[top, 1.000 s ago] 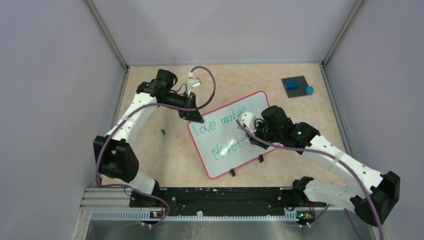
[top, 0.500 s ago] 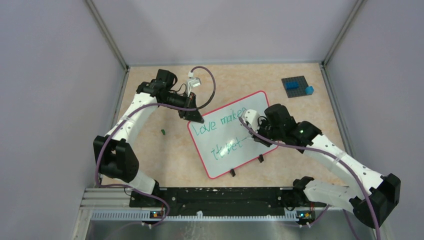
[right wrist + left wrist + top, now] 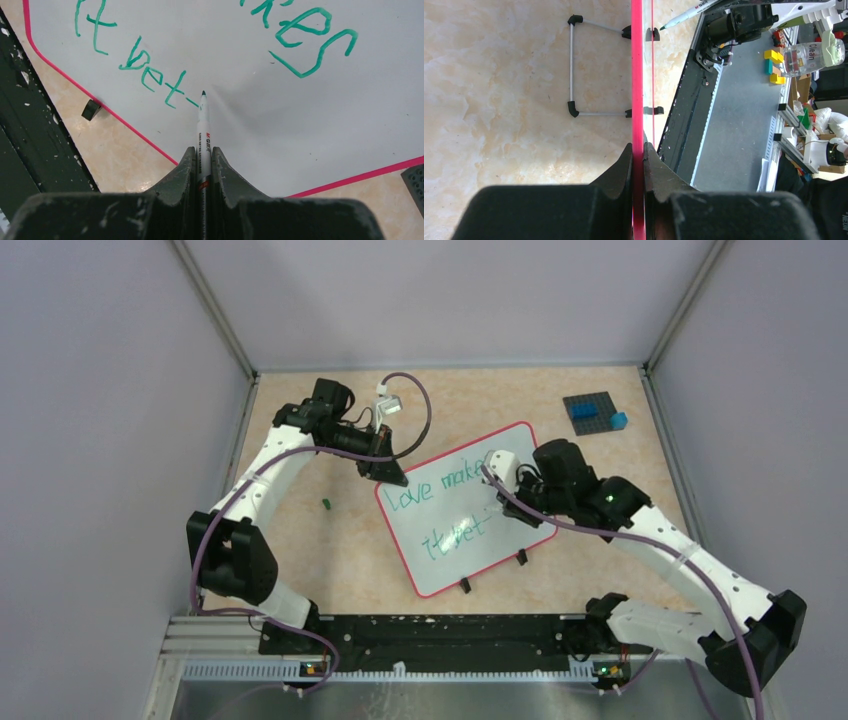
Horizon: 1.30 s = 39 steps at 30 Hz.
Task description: Write a sentence on the whiteboard
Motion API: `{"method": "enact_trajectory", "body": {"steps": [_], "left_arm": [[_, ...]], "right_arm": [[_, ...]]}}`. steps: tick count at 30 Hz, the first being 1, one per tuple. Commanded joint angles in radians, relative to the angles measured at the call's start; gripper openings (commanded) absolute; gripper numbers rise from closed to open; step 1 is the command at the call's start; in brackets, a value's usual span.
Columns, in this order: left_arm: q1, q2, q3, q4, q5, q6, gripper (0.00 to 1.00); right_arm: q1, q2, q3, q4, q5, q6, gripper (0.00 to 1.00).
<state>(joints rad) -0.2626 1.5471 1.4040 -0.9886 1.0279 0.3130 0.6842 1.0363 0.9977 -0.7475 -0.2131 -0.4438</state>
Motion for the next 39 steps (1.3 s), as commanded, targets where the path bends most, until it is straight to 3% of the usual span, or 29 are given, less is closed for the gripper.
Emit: {"method": "enact_trajectory", "body": {"steps": [1, 23, 39], "left_arm": [[-0.004, 0.002, 0.015, -0.002, -0.005, 0.019, 0.0], [-0.004, -0.002, 0.01, -0.004, 0.0, 0.028, 0.0], [-0.004, -0.005, 0.01, -0.006, 0.005, 0.028, 0.0]], "right_arm": [[-0.009, 0.019, 0.043, 0.034, -0.02, 0.01, 0.0], [-0.009, -0.004, -0.113, 0.015, -0.005, -0.006, 0.0], [-0.01, -0.031, -0.015, -0.053, 0.037, 0.002, 0.0]]}}
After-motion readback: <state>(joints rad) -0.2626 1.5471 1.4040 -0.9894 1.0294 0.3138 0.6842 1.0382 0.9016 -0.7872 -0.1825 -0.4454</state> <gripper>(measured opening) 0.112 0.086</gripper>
